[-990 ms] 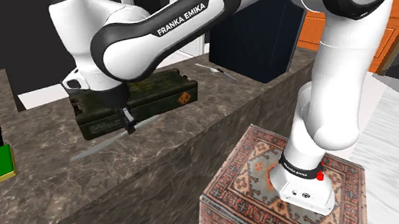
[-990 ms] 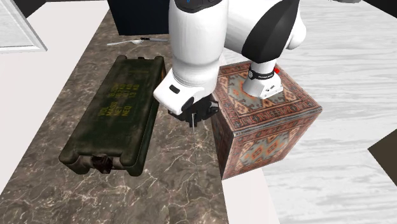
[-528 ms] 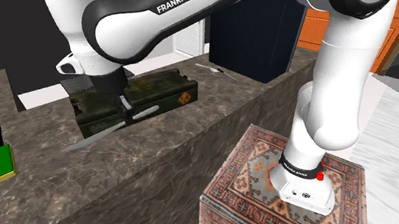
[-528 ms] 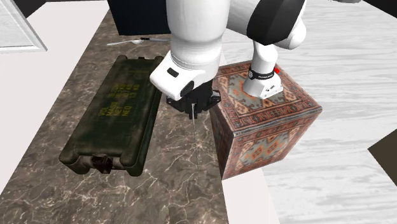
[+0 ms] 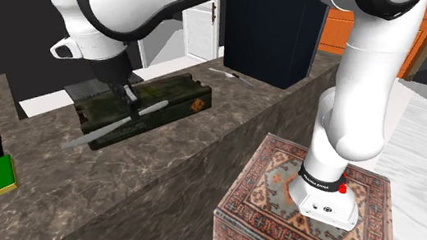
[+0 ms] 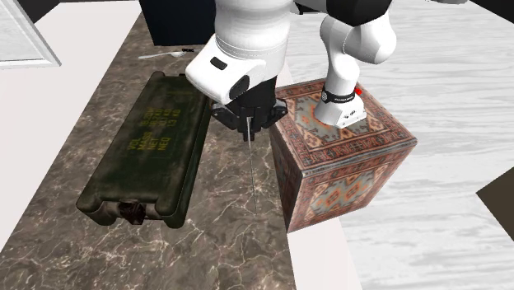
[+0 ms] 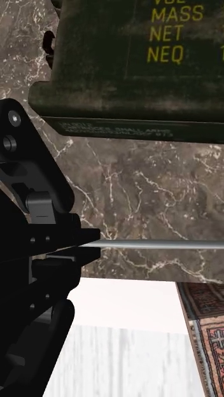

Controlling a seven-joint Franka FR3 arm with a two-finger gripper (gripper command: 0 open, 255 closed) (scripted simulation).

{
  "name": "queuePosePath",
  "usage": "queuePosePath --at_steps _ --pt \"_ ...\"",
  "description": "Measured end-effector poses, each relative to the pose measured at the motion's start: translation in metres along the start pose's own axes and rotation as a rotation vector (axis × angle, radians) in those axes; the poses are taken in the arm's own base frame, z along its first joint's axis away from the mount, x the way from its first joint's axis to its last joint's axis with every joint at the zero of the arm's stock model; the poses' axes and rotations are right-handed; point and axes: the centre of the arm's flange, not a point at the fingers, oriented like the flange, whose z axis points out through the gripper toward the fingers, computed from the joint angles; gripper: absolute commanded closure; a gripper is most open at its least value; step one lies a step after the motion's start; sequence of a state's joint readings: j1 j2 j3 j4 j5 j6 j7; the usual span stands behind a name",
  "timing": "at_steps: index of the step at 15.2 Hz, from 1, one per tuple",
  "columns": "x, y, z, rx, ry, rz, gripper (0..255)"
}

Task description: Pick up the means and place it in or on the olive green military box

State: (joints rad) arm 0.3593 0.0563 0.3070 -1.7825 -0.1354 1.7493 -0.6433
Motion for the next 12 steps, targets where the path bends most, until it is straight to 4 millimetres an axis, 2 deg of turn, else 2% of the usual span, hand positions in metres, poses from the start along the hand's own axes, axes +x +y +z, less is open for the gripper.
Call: queuePosePath --at_steps 3,12 --pt "-0.004 0.004 -0.011 0.0 0.0 0.0 255" --pt "-0.074 0.093 -0.005 0.0 0.0 0.001 255"
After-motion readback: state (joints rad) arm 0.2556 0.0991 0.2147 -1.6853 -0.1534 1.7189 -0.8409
